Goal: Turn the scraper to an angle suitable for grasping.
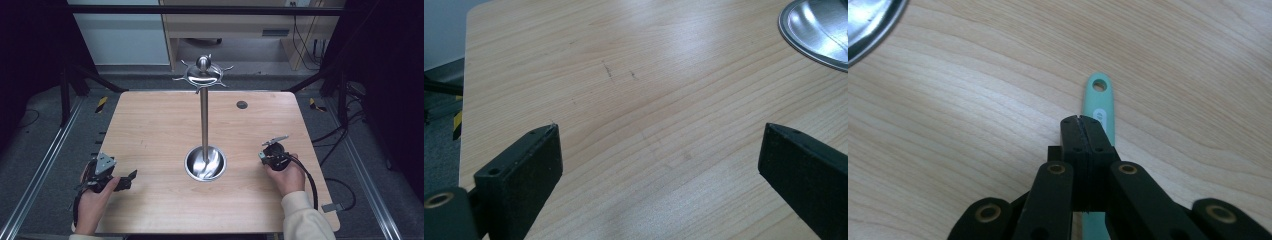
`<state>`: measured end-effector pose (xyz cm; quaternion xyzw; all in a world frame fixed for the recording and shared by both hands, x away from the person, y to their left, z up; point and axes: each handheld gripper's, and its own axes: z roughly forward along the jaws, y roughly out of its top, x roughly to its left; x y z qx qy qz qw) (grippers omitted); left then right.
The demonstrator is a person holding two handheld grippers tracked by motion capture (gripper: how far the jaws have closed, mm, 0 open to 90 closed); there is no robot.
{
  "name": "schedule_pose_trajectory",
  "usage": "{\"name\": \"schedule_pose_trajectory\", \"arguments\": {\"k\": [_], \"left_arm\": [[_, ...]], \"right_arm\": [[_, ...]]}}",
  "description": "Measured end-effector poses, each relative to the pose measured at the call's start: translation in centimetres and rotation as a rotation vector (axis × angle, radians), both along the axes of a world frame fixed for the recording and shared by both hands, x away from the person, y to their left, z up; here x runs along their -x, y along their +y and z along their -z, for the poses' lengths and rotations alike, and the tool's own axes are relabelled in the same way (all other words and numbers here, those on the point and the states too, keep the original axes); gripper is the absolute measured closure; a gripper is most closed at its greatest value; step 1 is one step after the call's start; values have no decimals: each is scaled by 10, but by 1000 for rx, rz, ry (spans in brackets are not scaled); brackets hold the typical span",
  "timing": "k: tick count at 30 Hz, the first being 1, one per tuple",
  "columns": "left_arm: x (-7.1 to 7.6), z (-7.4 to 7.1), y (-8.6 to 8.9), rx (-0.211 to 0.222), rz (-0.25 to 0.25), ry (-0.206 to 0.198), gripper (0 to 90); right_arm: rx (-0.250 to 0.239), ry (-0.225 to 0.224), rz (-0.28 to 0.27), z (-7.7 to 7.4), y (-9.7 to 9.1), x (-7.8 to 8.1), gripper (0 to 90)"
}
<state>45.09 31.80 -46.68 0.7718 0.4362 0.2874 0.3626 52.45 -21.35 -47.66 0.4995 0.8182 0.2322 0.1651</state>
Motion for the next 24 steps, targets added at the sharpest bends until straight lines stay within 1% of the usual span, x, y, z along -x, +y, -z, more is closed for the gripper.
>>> {"name": "schedule_pose_trajectory", "arguments": {"k": [2,4,8,10,13,14,17,19,22,24], "left_arm": [[0,0,0,0,0,1,38],[0,0,0,0,0,1,38],[0,0,-1,-4,2,1,38],[0,0,-1,-6,5,2,38],[0,0,-1,-5,2,1,38],[0,0,-1,-6,1,1,38],[1,0,-1,-10,3,2,38],[1,1,-2,-13,7,5,38],[2,1,-4,-10,11,4,38],[2,1,-4,-19,17,9,38]], "right_arm": [[8,-5,9,0,-3,-1,900],[0,-2,17,0,-5,-1,900],[1,-5,19,-1,-7,0,900],[-12,-14,19,-3,-6,1,897],[-40,-38,42,-8,-8,0,889],[-44,-40,38,-9,-9,-1,885],[-37,-30,50,-10,-10,-4,853],[-20,-25,51,-12,-11,-6,834],[-18,-10,50,-15,-12,-10,787],[-7,6,49,-17,-12,-12,733]]}}
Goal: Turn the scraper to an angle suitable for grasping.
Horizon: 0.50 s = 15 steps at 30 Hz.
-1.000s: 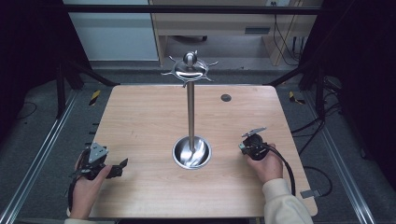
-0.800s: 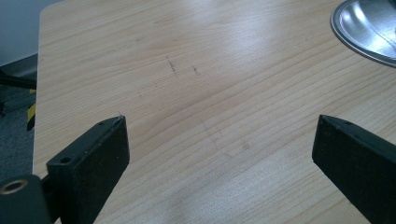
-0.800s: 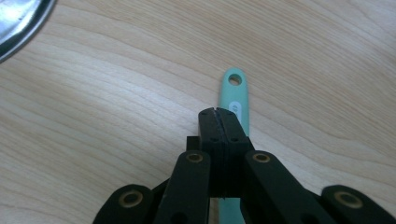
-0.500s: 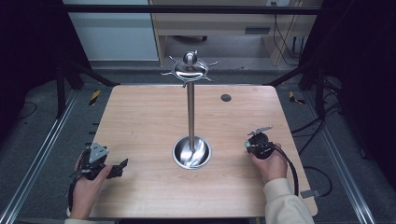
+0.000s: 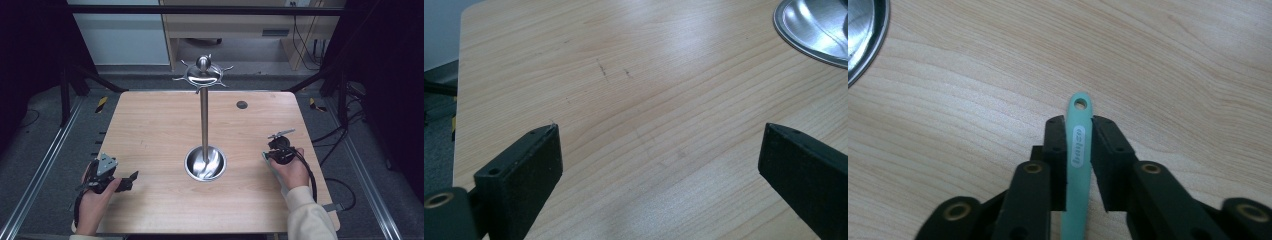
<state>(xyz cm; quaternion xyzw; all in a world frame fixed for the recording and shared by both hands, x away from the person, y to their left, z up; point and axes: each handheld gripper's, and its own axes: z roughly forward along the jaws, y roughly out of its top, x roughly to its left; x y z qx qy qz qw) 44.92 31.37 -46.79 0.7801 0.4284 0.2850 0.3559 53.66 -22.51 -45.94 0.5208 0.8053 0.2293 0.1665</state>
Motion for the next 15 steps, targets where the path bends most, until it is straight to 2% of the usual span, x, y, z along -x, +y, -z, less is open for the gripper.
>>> {"name": "schedule_pose_trajectory", "arguments": {"k": [4,5,9,15], "left_arm": [[1,0,-1,-3,1,-2,38],[1,0,-1,-7,3,-1,38],[1,1,-2,-7,2,0,37],[1,1,-2,-7,3,0,38]], "right_arm": [[34,58,-26,-6,5,-7,653],[34,58,-26,-6,5,-7,653],[61,114,-31,-8,7,-15,605],[73,154,-25,-6,7,-21,609]]}}
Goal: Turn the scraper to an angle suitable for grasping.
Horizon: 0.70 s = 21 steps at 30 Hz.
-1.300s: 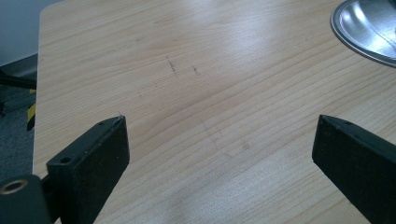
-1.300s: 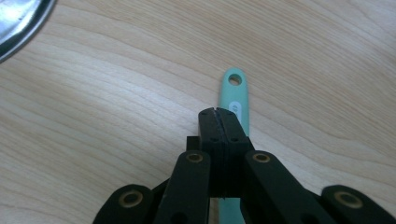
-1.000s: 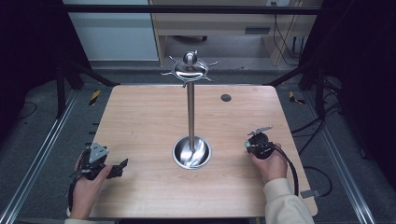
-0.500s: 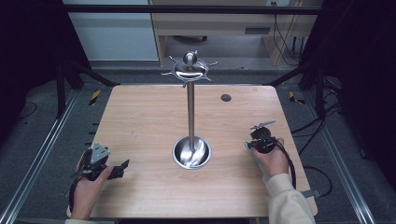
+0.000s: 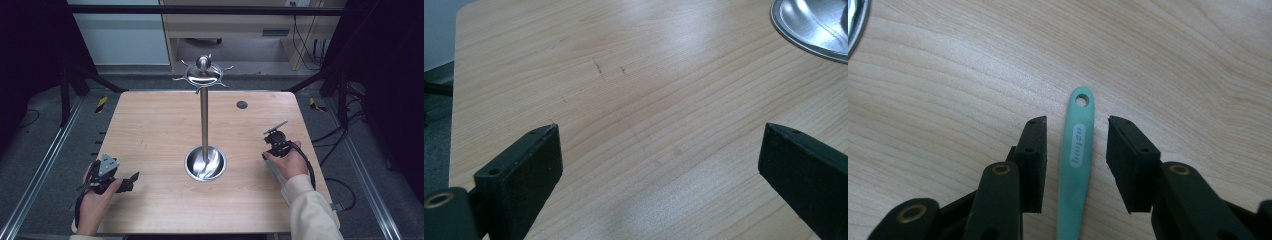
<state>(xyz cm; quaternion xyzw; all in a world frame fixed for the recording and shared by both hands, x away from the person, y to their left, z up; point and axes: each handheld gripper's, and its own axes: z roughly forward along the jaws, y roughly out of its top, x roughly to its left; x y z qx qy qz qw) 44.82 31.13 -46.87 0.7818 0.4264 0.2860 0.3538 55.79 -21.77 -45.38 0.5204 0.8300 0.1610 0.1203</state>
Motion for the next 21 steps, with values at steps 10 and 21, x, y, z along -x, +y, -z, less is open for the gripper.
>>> {"name": "schedule_pose_trajectory", "arguments": {"k": [10,21], "left_arm": [[-1,0,-1,-3,7,2,38],[0,1,-2,-7,10,7,39]], "right_arm": [[0,59,12,7,3,-5,645],[0,70,21,11,1,-7,688]]}}
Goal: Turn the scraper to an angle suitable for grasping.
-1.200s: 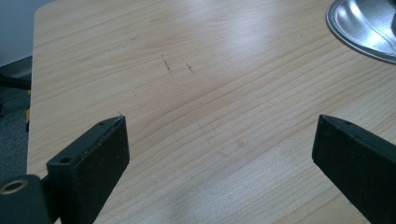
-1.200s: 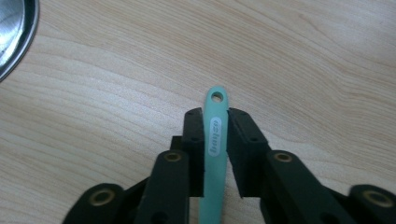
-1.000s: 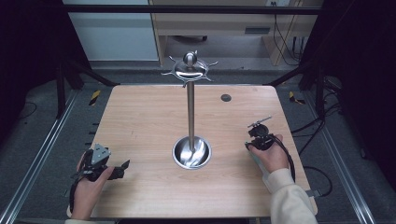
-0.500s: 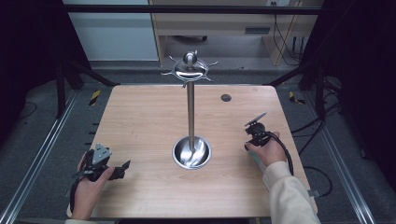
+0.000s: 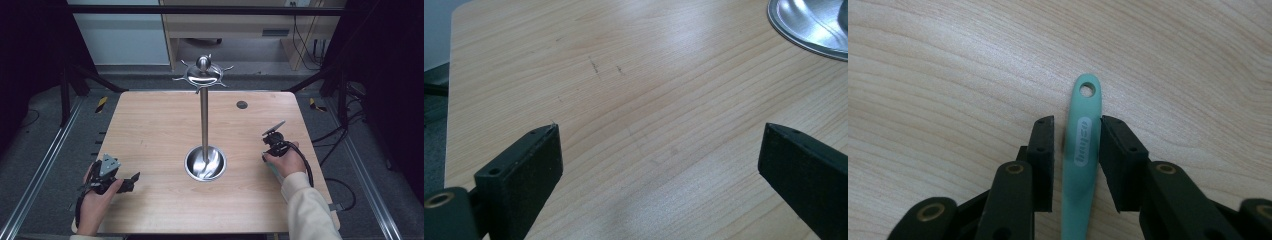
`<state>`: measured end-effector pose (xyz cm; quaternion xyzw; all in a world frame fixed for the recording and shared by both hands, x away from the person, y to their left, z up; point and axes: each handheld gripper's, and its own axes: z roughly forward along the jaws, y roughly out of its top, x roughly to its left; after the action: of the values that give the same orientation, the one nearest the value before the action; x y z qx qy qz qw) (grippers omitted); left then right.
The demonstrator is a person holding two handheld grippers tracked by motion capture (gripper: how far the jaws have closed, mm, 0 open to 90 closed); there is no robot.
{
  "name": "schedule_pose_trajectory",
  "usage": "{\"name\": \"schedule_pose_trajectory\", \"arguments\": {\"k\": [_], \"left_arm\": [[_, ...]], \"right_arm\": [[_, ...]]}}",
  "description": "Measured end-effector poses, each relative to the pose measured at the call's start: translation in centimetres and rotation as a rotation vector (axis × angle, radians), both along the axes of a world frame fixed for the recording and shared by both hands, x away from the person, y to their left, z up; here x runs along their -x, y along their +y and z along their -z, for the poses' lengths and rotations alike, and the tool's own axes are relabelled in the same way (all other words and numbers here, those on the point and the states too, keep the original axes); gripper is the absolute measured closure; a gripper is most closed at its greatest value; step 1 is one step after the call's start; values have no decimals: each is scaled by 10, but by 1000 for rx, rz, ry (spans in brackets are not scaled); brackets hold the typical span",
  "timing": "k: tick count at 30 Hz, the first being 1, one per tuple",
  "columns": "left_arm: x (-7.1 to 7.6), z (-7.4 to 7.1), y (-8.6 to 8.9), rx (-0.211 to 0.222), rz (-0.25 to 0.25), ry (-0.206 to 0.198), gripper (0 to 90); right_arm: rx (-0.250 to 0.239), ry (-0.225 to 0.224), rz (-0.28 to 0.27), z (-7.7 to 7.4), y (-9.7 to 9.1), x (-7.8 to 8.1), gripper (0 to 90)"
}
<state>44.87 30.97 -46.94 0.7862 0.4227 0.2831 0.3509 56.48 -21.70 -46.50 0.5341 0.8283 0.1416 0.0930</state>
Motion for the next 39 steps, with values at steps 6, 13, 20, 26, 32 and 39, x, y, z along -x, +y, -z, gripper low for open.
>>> {"name": "schedule_pose_trajectory", "arguments": {"k": [6,13,20,26,32,39], "left_arm": [[0,0,-1,-1,3,0,39],[0,0,-1,-3,6,4,39],[0,1,-1,-6,9,8,39],[0,1,-2,-7,9,8,39],[0,1,-2,-9,10,10,40],[0,1,-2,-6,10,12,40]], "right_arm": [[3,4,6,1,-1,-1,719],[2,12,9,1,-2,-1,730],[7,12,12,2,-2,-1,730],[-2,14,21,4,-2,-1,731],[-16,8,21,3,-2,-1,736],[-10,-17,3,-6,3,3,741]]}}
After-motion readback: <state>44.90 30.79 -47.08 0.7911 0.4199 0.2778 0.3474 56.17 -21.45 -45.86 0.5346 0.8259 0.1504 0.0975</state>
